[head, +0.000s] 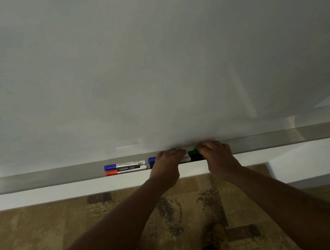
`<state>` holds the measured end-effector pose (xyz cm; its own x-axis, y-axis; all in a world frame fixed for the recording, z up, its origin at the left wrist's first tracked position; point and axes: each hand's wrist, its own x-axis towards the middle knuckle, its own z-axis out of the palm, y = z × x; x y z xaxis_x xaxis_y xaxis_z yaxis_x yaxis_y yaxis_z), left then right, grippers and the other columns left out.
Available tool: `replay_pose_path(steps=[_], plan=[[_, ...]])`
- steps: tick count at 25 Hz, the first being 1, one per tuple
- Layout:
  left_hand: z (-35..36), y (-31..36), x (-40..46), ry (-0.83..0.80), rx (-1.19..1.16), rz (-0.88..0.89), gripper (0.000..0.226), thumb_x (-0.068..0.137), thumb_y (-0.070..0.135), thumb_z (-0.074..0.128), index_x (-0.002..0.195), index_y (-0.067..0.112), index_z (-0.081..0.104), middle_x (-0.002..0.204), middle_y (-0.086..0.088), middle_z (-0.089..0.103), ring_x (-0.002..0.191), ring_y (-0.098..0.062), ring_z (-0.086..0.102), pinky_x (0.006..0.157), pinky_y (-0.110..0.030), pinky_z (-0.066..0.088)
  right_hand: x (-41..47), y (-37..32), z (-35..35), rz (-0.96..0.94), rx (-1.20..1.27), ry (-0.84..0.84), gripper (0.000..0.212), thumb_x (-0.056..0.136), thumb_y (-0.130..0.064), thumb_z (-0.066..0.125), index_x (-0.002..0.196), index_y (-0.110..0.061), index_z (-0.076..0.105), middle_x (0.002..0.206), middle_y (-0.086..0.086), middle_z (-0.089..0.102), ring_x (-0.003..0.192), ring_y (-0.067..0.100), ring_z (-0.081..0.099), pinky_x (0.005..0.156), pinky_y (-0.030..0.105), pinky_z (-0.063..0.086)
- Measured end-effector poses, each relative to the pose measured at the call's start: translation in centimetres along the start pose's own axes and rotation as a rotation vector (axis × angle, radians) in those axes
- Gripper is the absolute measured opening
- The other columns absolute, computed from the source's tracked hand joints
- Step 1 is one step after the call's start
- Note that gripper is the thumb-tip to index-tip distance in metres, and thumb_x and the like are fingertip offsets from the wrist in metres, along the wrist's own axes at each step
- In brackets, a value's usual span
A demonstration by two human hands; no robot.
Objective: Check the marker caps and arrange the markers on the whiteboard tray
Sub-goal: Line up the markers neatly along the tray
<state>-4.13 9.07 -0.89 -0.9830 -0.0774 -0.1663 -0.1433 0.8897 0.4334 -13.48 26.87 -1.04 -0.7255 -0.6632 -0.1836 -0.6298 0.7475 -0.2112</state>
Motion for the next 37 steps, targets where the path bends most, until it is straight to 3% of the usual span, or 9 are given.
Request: replay_pose_path(steps=[7,13,20,29,37], plan=[[-0.7,-1.3,-1.0,0.052,0.121,-0.017,0.052,0.088,0.002,0.054,0.131,0.03,0.06,0.135,0.007,0.061,0.127,-0.021,0.051,0.103,-0.041,0.037,-0.6,0.6,-0.4,0.095,-0.021,0.045,0.049,0.086,-0.006,0.055,0.128,-0.031,0.058,0.131,-0.005,0.059,0.121,0.026,0.048,0.089,0.044,0.033],[-0.9,-1.4,-0.8,0.05,0.098,-0.016,0.054,0.084,-0.004,0.053,0.127,0.027,0.064,0.133,0.004,0.062,0.122,-0.024,0.054,0.1,-0.04,0.043,0.3,1.2,-0.4,0.075,0.026,0.011,0.038,0.091,-0.01,0.056,0.126,-0.026,0.062,0.131,-0.004,0.055,0.123,0.025,0.042,0.092,0.043,0.032],[-0.7,-1.4,-0.6,0.091,0.076,-0.031,0.051,0.084,-0.006,0.053,0.122,0.025,0.068,0.122,0.002,0.067,0.112,-0.026,0.056,0.09,-0.039,0.048,0.9,0.6,0.3,0.144,0.119,0.032,0.033,0.093,-0.015,0.057,0.121,-0.027,0.066,0.127,0.0,0.058,0.116,0.031,0.048,0.091,0.043,0.037],[-1.0,-1.4,0.1,0.008,-0.034,-0.088,0.062,0.079,-0.007,0.052,0.132,0.023,0.06,0.132,0.001,0.062,0.12,-0.026,0.051,0.099,-0.041,0.043,1.4,0.5,0.3,0.103,0.2,0.034,0.025,0.088,-0.015,0.06,0.11,-0.024,0.069,0.112,0.002,0.064,0.104,0.033,0.056,0.084,0.041,0.045],[-0.5,-2.0,0.2,0.06,-0.113,-0.101,0.039,0.089,0.005,0.06,0.124,0.023,0.065,0.12,0.0,0.066,0.107,-0.026,0.057,0.09,-0.039,0.045,1.6,-0.1,0.5,0.054,0.13,0.034,0.026,0.089,-0.021,0.063,0.115,-0.026,0.067,0.115,0.001,0.064,0.107,0.033,0.055,0.084,0.041,0.045]])
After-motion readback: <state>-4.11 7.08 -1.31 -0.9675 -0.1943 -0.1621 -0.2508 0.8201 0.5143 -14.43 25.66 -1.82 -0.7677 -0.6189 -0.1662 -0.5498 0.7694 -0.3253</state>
